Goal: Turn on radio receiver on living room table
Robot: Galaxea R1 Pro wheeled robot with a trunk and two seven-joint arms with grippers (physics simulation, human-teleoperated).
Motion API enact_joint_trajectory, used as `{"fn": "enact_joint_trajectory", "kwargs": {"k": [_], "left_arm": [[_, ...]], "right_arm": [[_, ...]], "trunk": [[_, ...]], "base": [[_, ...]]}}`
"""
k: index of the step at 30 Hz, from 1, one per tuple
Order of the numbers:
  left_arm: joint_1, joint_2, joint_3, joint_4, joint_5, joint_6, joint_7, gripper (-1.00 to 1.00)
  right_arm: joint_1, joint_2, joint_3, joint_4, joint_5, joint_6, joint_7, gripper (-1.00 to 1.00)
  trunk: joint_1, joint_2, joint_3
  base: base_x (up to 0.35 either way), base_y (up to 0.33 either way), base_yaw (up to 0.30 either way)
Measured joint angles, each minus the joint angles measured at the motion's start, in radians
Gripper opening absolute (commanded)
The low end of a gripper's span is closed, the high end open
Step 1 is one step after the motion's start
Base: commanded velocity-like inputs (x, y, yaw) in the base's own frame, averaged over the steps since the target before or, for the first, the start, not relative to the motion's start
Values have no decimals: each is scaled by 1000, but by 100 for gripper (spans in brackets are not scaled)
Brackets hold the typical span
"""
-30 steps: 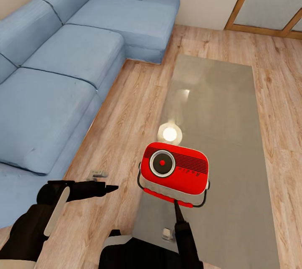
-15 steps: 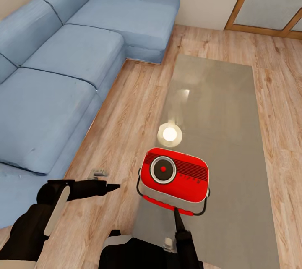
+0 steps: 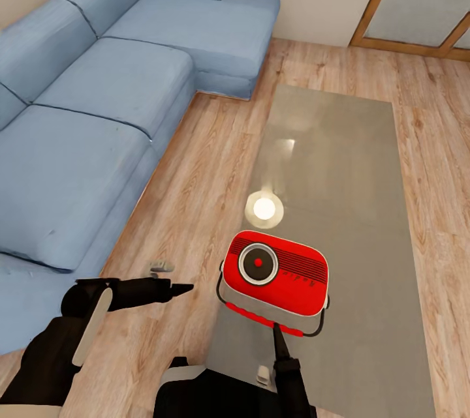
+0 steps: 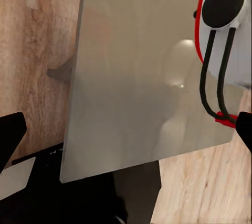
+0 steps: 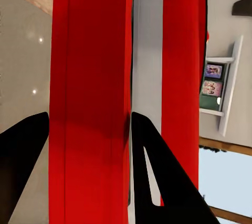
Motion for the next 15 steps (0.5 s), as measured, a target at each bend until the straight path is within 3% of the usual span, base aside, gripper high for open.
{"fn": "enact_joint_trajectory", "kwargs": {"k": [5, 11, 13, 15], "left_arm": [[0, -16, 0, -14, 0, 0, -1, 100], [-4, -75, -2, -34, 1, 0, -6, 100], [-20, -110, -3, -38, 2, 0, -7, 100], [-40, -144, -4, -41, 4, 0, -15, 100]], "right_arm": [[0, 0, 0, 1, -1, 1, 1, -100], [0, 2, 2, 18, -3, 7, 8, -100], [0, 18, 3, 56, -5, 3, 13, -100], [1, 53, 4, 143, -5, -8, 15, -100]], "trunk": [[0, 0, 0], [0, 0, 0], [0, 0, 0], [0, 0, 0]], "base": [[0, 0, 0], [0, 0, 0], [0, 0, 0], [0, 0, 0]]}}
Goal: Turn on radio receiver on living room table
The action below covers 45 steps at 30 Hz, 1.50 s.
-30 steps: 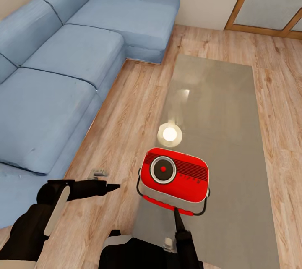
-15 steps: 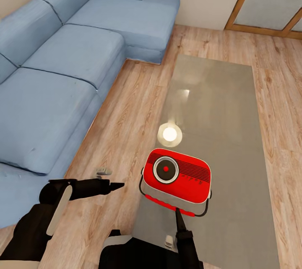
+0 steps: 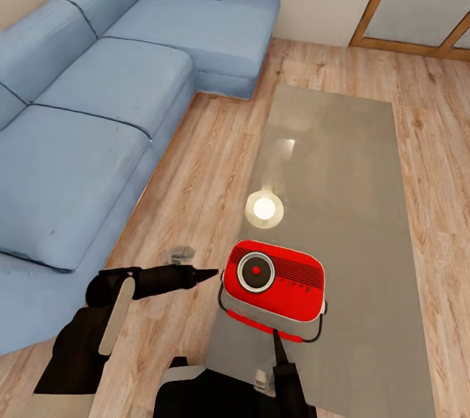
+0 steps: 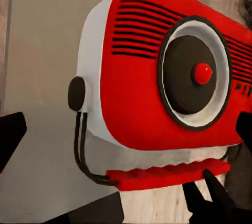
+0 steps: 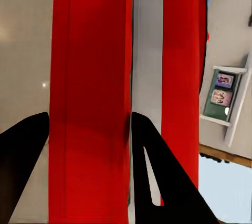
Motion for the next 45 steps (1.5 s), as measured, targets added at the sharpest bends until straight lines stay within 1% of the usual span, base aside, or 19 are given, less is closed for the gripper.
{"fn": "enact_joint_trajectory", "kwargs": {"k": [1, 2, 3, 4, 13, 16, 18, 20, 21, 24, 25, 26, 27, 29, 30, 32, 42, 43, 45], "left_arm": [[-4, -2, 0, 0, 1, 0, -26, 100], [-7, -1, 0, -1, 4, 0, -95, 100], [-8, 0, 0, -1, 3, 0, -124, 100], [-9, 1, 0, -1, 2, 0, -135, 100], [-27, -6, 1, -1, 3, 0, -154, 100], [-31, -19, 1, -1, 3, 0, -155, 100], [-35, -41, 0, -1, -2, 0, -154, 100], [-42, -75, 0, 1, -17, 0, -153, 100], [-46, -83, 0, 2, -24, 0, -152, 100], [-73, -132, 0, 13, -74, 0, -150, 100], [-88, -166, -5, 20, -105, 0, -149, 100], [-91, -170, -9, 21, -111, 0, -148, 100], [-94, -173, -14, 23, -113, 0, -148, 100], [-102, -179, -48, 38, -116, 0, -147, 100], [-105, -181, -73, 50, -116, 0, -145, 100], [-106, -183, -85, 55, -117, 0, -144, 100], [-107, -183, -93, 68, -118, 0, -143, 100], [-107, -183, -93, 70, -118, 0, -143, -100], [-107, -183, -94, 85, -119, 0, -142, -100]], "right_arm": [[-1, 2, -4, 6, -3, 1, -1, -100], [-1, 3, -2, 9, 5, 5, -2, -100], [-1, 3, -1, 10, 5, 5, -2, -100], [-1, 3, -3, 10, 3, 4, -1, -100], [-1, 4, -1, 11, 4, 3, -2, -100], [-1, 4, -2, 11, 4, 3, -2, -100], [-1, 4, -1, 11, 4, 2, -1, -100], [-1, 4, -1, 12, 4, 3, -1, -100], [-1, 5, -1, 12, 4, 2, -1, -100], [6, 10, -2, 12, 3, 2, -1, -100], [20, 13, -1, 12, 4, 1, -1, -100], [21, 13, -3, 13, 1, 1, -1, -100], [22, 13, -3, 12, 4, 3, -2, -100], [24, 13, -3, 12, 3, 1, -1, -100], [25, 13, -3, 12, 3, 1, -1, -100], [25, 13, -3, 12, 4, 1, -2, -100], [25, 13, -3, 12, 4, 1, -3, -100], [25, 13, -3, 12, 4, 1, -3, -100], [25, 13, -3, 12, 4, 1, -3, -100]], "trunk": [[0, 0, 0], [0, 0, 0], [0, 0, 0], [0, 0, 0], [0, 0, 0], [0, 0, 0], [0, 0, 0], [0, 0, 0], [0, 0, 0], [0, 0, 0], [0, 0, 0], [0, 0, 0], [0, 0, 0], [0, 0, 0], [0, 0, 0], [0, 0, 0], [0, 0, 0], [0, 0, 0], [0, 0, 0]], "base": [[0, 0, 0], [0, 0, 0], [0, 0, 0], [0, 0, 0], [0, 0, 0], [0, 0, 0], [0, 0, 0], [0, 0, 0], [0, 0, 0], [0, 0, 0], [0, 0, 0], [0, 0, 0], [0, 0, 0], [0, 0, 0], [0, 0, 0], [0, 0, 0], [0, 0, 0], [0, 0, 0], [0, 0, 0]]}}
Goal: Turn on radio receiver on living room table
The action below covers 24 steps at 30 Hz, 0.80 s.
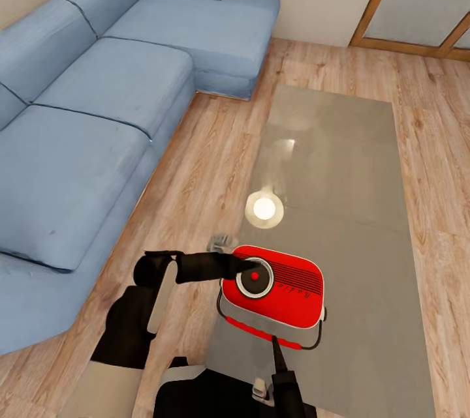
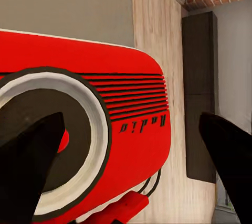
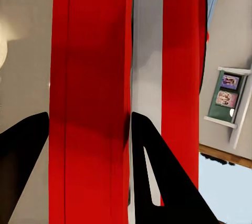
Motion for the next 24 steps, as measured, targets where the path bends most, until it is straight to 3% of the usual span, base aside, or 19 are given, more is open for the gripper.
{"fn": "enact_joint_trajectory", "kwargs": {"k": [6, 17, 19, 22, 24], "left_arm": [[-2, 0, 0, 33, 1, 0, 59, -100], [-64, 0, -2, 91, 6, 0, 82, -100], [-67, 0, -2, 100, 9, 0, 114, -100], [-72, 0, -1, 111, 27, 0, 165, -100], [-85, 0, -2, 133, 65, 0, 189, -100]], "right_arm": [[0, 0, 0, 0, 0, 0, 0, -100], [0, -1, 0, 0, 0, 0, 0, -100], [0, -1, 0, 0, 0, 0, 0, -100], [0, 0, 0, 0, 0, 0, 0, -100], [0, -1, 0, 0, 0, 0, 0, -100]], "trunk": [[0, 0, 0], [0, 0, 0], [0, 0, 0], [0, 0, 0], [0, 0, 0]], "base": [[0, 0, 0], [0, 0, 0], [0, 0, 0], [0, 0, 0], [0, 0, 0]]}}
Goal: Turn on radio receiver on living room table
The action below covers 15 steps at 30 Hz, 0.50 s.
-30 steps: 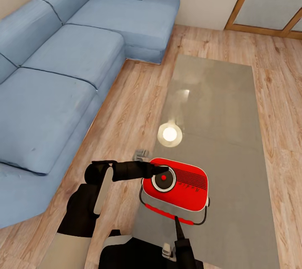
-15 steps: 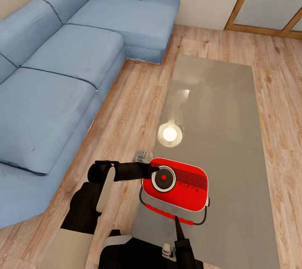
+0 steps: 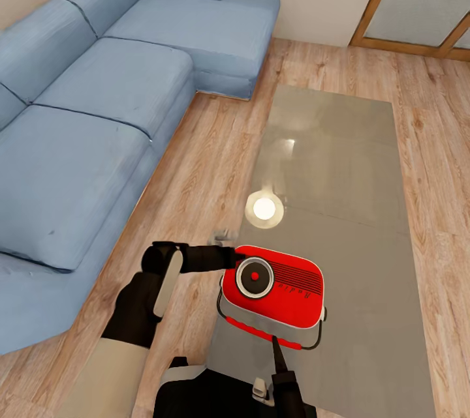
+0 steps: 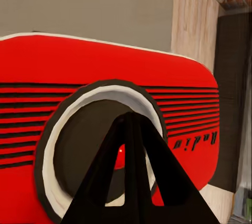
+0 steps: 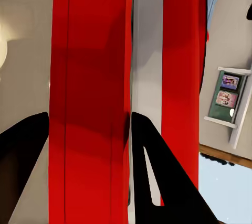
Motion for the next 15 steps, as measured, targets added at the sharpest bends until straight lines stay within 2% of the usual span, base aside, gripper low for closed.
{"fn": "enact_joint_trajectory", "kwargs": {"k": [2, 4, 15], "left_arm": [[-14, 0, 0, 41, 27, 0, 9, -100], [-19, 0, 0, 67, 38, 0, 11, -100], [-22, 0, -1, 119, 43, -5, 14, -100]], "right_arm": [[0, 0, 0, 0, 0, -1, 0, -100], [0, 0, 0, 0, 0, -1, 0, -100], [0, 0, 0, 0, 0, -1, 0, -100]], "trunk": [[0, 0, 0], [0, 0, 0], [0, 0, 0]], "base": [[0, 0, 0], [0, 0, 0], [0, 0, 0]]}}
